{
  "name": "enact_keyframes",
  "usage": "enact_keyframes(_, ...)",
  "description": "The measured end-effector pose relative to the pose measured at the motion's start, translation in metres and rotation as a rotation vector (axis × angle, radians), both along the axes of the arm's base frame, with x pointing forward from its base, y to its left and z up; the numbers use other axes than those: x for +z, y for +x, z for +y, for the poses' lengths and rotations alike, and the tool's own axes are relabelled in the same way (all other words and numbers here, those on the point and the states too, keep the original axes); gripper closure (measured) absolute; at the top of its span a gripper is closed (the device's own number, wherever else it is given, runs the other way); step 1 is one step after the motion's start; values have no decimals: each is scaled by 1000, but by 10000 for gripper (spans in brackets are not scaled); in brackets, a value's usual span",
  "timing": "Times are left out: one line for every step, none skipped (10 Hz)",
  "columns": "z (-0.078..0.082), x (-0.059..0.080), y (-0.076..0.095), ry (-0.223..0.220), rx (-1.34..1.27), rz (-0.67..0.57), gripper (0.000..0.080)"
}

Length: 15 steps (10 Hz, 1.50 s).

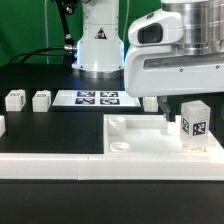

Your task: Assemble square table

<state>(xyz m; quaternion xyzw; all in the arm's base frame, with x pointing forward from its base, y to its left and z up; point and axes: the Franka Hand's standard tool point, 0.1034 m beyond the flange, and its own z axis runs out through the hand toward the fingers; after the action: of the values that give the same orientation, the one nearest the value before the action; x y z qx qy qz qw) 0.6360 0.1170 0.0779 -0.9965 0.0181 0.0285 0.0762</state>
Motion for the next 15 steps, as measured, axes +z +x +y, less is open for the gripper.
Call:
enact_keyframes(0, 0, 1, 4, 2, -6, 150)
enact_keyframes(0, 0, 1, 3, -16, -3, 173)
enact_keyframes(0, 0, 1, 3, -22, -2, 173)
enact_keyframes(1, 0, 1, 1, -73, 6, 361)
enact_keyframes(-1, 0, 1, -7, -146, 16, 361)
enact_keyframes(-4, 0, 1, -11, -214, 27, 499)
enact_keyframes(-4, 0, 1, -16, -293, 39, 500)
enact_keyframes(-4, 0, 1, -30, -444, 52, 500)
enact_keyframes(-3, 0, -2, -44, -592, 67, 500)
enact_keyframes(-2, -1, -3, -53, -710, 84, 502)
enact_keyframes(-2, -2, -3, -55, -880, 110, 502)
enact_keyframes(-2, -2, -3, -42, -1069, 150, 502)
enact_keyframes(-4, -3, -2, -22, -1214, 189, 502)
enact_keyframes(-5, -4, -3, 3, -1372, 232, 502)
enact_keyframes(-4, -4, -4, 1, -1416, 241, 502)
